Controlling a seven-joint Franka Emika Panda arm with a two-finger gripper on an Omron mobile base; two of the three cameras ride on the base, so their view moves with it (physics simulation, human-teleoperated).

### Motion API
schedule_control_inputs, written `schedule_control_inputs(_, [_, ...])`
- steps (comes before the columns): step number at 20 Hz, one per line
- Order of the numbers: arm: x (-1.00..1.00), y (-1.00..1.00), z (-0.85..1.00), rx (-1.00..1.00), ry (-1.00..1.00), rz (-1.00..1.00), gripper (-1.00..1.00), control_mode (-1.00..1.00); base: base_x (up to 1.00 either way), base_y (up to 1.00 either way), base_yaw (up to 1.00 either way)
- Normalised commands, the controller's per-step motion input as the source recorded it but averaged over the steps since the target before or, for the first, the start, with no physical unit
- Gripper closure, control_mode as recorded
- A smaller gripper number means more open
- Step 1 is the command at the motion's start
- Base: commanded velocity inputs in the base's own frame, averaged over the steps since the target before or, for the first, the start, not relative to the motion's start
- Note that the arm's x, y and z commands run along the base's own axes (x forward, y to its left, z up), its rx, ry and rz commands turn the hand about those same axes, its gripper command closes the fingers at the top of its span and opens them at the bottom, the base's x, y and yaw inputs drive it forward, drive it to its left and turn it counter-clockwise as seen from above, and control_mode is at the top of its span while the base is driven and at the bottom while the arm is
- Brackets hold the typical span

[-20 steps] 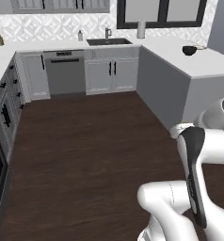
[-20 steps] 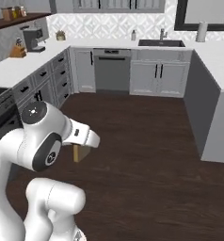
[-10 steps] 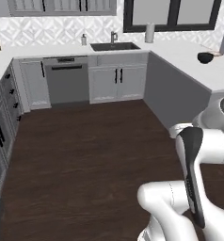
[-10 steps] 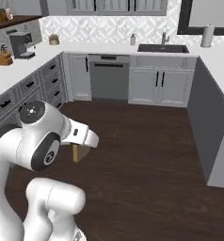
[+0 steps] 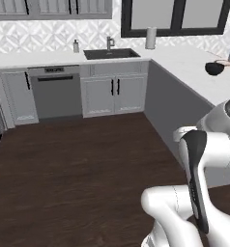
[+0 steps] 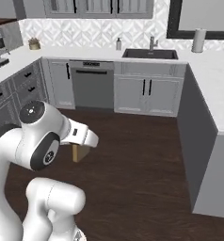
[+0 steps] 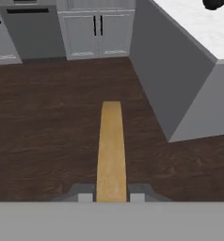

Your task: Start the toaster. Once the lever pops up, take the bread to the plate on the dining counter.

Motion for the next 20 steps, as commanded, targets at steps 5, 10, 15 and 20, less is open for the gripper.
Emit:
schedule_control_inputs(5, [0.0, 0.0, 0.0, 0.0, 0.0, 0.0, 1.0, 1.0, 0.49, -1.0, 0.0])
schedule_control_inputs(10, [0.0, 0.0, 0.0, 0.0, 0.0, 0.0, 1.0, 1.0, 0.5, -1.0, 0.0])
schedule_control_inputs(15, [0.0, 0.0, 0.0, 0.0, 0.0, 0.0, 1.0, 1.0, 0.48, -1.0, -0.01])
schedule_control_inputs(20, [0.0, 0.0, 0.0, 0.0, 0.0, 0.0, 1.0, 1.0, 0.38, -1.0, -0.01])
